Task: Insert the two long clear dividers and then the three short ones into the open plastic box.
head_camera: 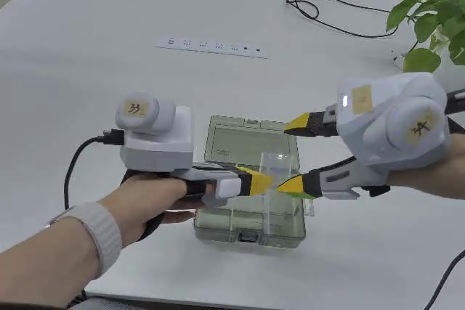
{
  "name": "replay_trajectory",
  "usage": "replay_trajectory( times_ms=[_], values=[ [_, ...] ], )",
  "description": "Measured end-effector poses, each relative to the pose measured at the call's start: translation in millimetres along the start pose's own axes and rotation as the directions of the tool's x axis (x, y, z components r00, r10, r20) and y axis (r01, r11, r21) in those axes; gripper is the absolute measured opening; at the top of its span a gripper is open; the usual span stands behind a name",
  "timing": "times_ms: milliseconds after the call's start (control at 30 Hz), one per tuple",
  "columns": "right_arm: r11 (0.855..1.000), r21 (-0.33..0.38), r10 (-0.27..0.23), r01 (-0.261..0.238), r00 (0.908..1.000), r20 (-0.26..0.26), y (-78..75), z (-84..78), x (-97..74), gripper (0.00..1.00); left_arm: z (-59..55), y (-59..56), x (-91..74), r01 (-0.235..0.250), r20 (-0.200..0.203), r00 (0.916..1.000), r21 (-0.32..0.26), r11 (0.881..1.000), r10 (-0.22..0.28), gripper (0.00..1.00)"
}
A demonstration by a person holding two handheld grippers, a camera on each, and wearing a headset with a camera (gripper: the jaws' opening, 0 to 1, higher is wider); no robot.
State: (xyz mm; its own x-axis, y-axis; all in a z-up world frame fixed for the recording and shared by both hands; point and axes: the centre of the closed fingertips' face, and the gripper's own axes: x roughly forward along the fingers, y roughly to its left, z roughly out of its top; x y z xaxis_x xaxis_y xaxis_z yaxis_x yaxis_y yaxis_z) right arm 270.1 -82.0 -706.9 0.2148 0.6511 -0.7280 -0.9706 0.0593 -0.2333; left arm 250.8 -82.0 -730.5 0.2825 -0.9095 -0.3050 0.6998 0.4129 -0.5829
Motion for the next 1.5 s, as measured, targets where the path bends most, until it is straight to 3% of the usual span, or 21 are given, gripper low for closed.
replay_trajectory(
  times_ms=[33, 67, 133, 167, 200, 267, 400, 500, 700, 733, 900, 967, 1167, 1233, 1367, 1500],
  values=[
    [1.000, 0.018, 0.010, -0.010, 0.9999, -0.001, 0.8, 0.1, -1.2, 0.46, 0.0, -1.5, -0.9, 0.008, 0.005, 1.0000, 0.009, 1.000, -0.008, 0.00],
    [1.000, 0.023, 0.017, -0.017, 0.9999, 0.001, -0.4, 0.7, -2.8, 0.46, -2.2, -1.5, -2.8, 0.014, -0.008, 0.9999, 0.054, 0.998, -0.013, 0.00],
    [0.996, 0.059, 0.071, -0.070, 0.9975, -0.006, 4.5, 0.7, -4.5, 0.44, -5.9, -3.9, -4.8, 0.031, -0.029, 0.9992, 0.104, 0.994, -0.028, 0.00],
    [0.994, 0.068, 0.086, -0.086, 0.9963, -0.003, 5.8, 2.1, -4.9, 0.44, -5.1, -5.7, -5.5, 0.041, -0.022, 0.9990, 0.131, 0.991, -0.038, 0.00],
    [0.988, 0.074, 0.132, -0.132, 0.9912, 0.001, 10.9, 3.6, -5.8, 0.42, -4.8, -7.1, -6.2, 0.048, -0.017, 0.9988, 0.142, 0.989, -0.046, 0.00],
    [0.984, 0.087, 0.158, -0.156, 0.9875, -0.007, 11.8, 4.4, -6.1, 0.37, -6.9, -9.1, -8.6, 0.065, -0.029, 0.9977, 0.201, 0.977, -0.061, 0.00],
    [0.966, 0.096, 0.243, -0.239, 0.9697, -0.027, 14.6, 0.7, -3.3, 0.30, -12.4, -12.2, -11.6, 0.093, -0.059, 0.9952, 0.309, 0.947, -0.078, 0.00],
    [0.944, 0.109, 0.317, -0.312, 0.9477, -0.035, 27.3, 2.5, -3.6, 0.27, -15.6, -14.6, -12.9, 0.105, -0.073, 0.9936, 0.318, 0.942, -0.086, 0.00],
    [0.926, 0.114, 0.367, -0.359, 0.9286, -0.056, 36.4, 2.7, 0.5, 0.22, -24.9, -19.5, -13.4, 0.132, -0.121, 0.9886, 0.410, 0.903, -0.090, 0.00],
    [0.917, 0.119, 0.390, -0.381, 0.9186, -0.063, 40.0, 1.9, 0.3, 0.21, -25.0, -20.1, -13.8, 0.136, -0.123, 0.9881, 0.426, 0.895, -0.092, 0.00],
    [0.898, 0.143, 0.429, -0.416, 0.9007, -0.071, 47.8, 3.1, 0.4, 0.13, -25.2, -22.5, -14.5, 0.144, -0.133, 0.9870, 0.475, 0.868, -0.091, 0.00],
    [0.889, 0.151, 0.446, -0.432, 0.8920, -0.073, 51.5, 3.7, -0.4, 0.10, -24.3, -23.3, -14.6, 0.147, -0.129, 0.9870, 0.479, 0.866, -0.096, 0.00],
    [0.878, 0.138, 0.470, -0.458, 0.8797, -0.071, 57.5, 7.1, -1.1, 0.03, -23.2, -24.1, -13.8, 0.151, -0.125, 0.9868, 0.484, 0.862, -0.103, 0.00],
    [0.884, 0.107, 0.464, -0.456, 0.8824, -0.076, 58.2, 8.6, -1.4, 0.03, -23.2, -24.3, -13.7, 0.150, -0.122, 0.9871, 0.475, 0.867, -0.104, 0.00],
    [0.886, 0.123, 0.459, -0.448, 0.8854, -0.076, 55.0, 9.6, -2.3, 0.03, -22.0, -25.5, -13.6, 0.152, -0.116, 0.9871, 0.460, 0.875, -0.111, 0.00],
    [0.889, 0.107, 0.454, -0.445, 0.8865, -0.088, 54.1, 8.6, -2.2, 0.02, -22.8, -25.9, -11.3, 0.155, -0.125, 0.9862, 0.458, 0.875, -0.109, 0.00]
  ],
)
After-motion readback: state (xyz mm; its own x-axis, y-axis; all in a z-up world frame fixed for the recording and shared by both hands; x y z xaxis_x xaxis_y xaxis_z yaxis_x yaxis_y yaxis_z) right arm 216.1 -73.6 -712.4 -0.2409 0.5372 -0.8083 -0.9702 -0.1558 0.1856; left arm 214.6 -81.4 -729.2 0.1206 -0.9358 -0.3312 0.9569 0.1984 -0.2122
